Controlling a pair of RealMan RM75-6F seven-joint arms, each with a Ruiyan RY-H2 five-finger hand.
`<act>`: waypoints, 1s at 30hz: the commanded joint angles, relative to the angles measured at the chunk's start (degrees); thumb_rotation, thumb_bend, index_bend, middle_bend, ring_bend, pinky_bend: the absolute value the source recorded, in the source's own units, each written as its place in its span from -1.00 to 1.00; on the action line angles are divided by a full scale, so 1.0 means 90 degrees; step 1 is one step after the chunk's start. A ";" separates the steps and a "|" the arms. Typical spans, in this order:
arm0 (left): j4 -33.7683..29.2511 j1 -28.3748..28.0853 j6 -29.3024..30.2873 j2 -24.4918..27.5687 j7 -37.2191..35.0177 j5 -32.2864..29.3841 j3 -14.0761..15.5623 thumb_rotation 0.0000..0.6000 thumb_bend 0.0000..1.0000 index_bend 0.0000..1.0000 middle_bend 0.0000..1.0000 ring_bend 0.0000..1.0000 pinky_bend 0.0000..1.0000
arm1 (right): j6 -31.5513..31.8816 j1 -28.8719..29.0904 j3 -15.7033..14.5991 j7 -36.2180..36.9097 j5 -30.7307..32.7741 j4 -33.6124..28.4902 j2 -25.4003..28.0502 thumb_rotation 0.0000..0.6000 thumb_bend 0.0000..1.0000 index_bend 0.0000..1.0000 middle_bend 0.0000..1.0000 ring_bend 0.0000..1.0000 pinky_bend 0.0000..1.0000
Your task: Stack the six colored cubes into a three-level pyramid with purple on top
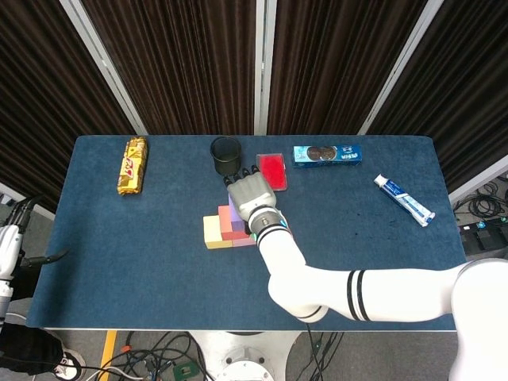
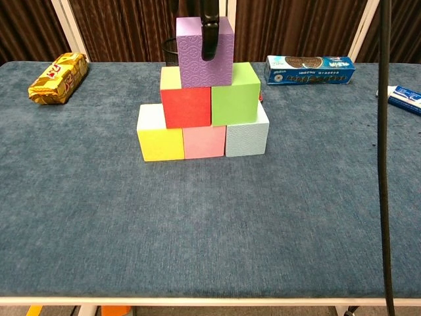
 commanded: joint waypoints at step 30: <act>-0.0691 0.0348 0.0897 0.0208 0.2560 0.0060 0.0002 1.00 -0.88 -0.86 -0.87 -1.00 -0.71 | 0.2946 -0.7689 -0.3143 0.6065 -1.1754 -0.1267 0.1977 1.00 -1.00 -1.00 -1.00 -1.00 -1.00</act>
